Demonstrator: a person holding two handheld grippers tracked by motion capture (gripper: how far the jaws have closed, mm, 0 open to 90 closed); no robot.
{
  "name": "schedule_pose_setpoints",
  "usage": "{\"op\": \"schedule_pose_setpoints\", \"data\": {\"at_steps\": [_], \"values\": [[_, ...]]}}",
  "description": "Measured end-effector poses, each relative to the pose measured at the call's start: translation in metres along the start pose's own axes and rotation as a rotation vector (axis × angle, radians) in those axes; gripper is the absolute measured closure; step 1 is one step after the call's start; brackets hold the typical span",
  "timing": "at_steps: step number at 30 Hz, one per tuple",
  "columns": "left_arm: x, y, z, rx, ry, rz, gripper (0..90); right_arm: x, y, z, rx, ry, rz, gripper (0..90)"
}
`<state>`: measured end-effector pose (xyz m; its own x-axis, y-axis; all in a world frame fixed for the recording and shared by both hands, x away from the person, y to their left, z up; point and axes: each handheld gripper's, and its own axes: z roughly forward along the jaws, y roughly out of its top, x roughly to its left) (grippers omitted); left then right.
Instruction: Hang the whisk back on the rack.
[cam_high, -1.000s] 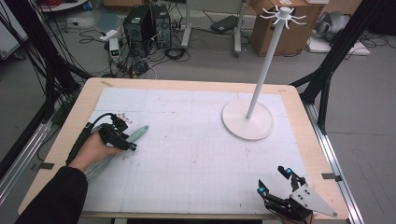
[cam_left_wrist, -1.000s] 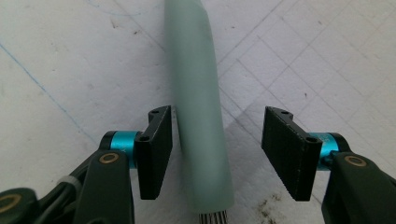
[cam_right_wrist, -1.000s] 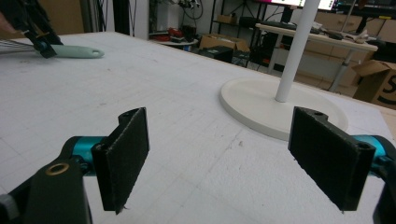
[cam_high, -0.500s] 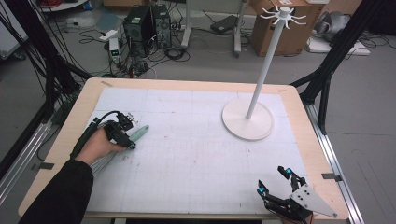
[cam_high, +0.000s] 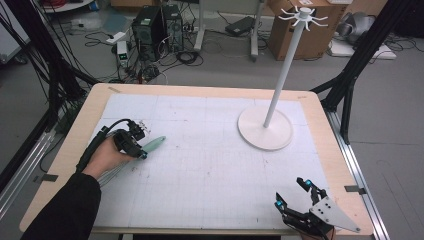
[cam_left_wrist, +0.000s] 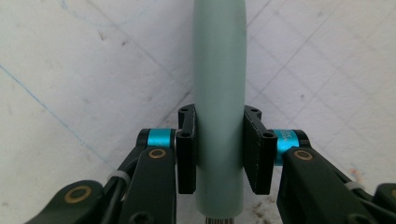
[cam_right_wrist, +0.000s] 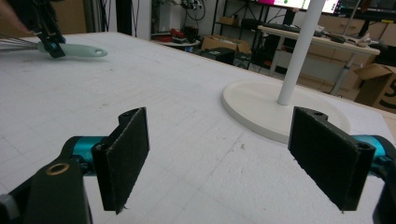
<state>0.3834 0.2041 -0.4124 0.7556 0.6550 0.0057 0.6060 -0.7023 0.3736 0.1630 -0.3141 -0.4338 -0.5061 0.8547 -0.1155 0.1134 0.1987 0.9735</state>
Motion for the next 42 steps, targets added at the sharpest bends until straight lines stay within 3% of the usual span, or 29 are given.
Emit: {"op": "schedule_pose_setpoints", "data": {"at_steps": [5, 9, 18, 26, 32, 37, 41, 42], "values": [[-0.004, 0.006, -0.022, -0.15, -0.061, -0.015, 69.7, 0.0, 0.0, 0.0, 0.003, -0.001, -0.003, 19.5], [-0.013, 0.016, -0.043, -0.249, -0.064, 0.038, 69.7, 0.001, 0.0, 0.0, 0.003, -0.001, -0.002, 19.5], [-0.029, 0.051, -0.083, -0.429, -0.117, 0.08, 69.7, 0.0, 0.0, 0.0, -0.001, 0.001, -0.001, 19.5], [-0.045, 0.092, -0.107, -0.515, -0.209, 0.135, 69.7, 0.0, 0.001, 0.0, -0.001, 0.004, 0.001, 19.5], [-0.061, 0.122, -0.115, -0.553, -0.278, 0.179, 69.7, -0.002, 0.0, 0.0, -0.004, 0.003, -0.009, 19.4], [-0.076, 0.15, -0.121, -0.578, -0.321, 0.235, 69.7, -0.004, -0.002, 0.001, 0.0, 0.002, -0.001, 19.4], [-0.088, 0.172, -0.128, -0.601, -0.328, 0.287, 69.7, -0.005, -0.002, 0.003, 0.009, 0.004, -0.011, 19.4], [-0.09, 0.183, -0.132, -0.61, -0.348, 0.301, 69.7, -0.006, -0.003, 0.002, 0.011, 0.003, -0.016, 19.5]]}}
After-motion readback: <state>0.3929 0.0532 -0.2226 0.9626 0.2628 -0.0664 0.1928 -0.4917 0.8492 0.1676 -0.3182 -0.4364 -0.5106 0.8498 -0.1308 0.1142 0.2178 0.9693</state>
